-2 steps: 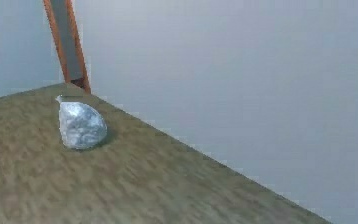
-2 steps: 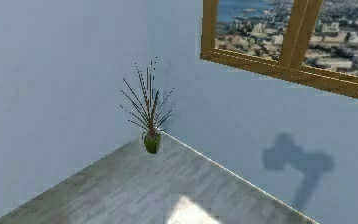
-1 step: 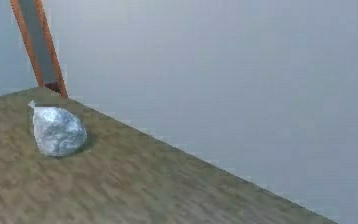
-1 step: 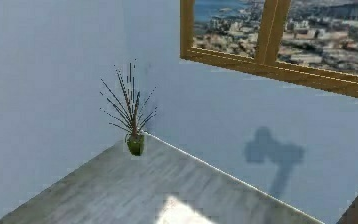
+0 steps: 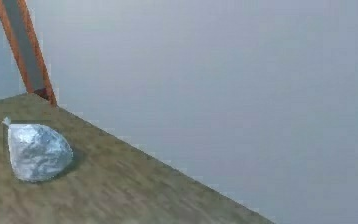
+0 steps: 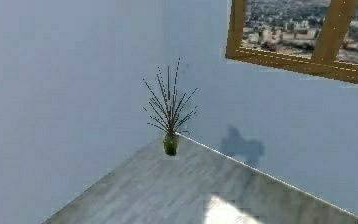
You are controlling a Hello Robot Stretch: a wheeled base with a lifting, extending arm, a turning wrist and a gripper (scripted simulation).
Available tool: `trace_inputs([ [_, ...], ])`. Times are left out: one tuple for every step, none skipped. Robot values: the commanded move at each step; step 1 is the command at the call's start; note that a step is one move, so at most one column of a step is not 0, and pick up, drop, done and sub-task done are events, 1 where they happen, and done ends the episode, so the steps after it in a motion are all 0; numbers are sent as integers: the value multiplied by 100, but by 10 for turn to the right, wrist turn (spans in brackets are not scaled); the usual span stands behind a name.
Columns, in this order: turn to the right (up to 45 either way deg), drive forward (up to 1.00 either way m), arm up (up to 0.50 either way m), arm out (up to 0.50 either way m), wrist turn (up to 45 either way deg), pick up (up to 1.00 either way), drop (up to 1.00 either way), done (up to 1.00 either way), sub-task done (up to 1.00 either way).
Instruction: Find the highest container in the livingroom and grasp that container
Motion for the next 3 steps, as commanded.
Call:
trace_inputs([
  [-450,0,0,0,0,0,0,0,0],
  [-120,0,0,0,0,0,0,0,0],
  [0,55,0,0,0,0,0,0,0],
])
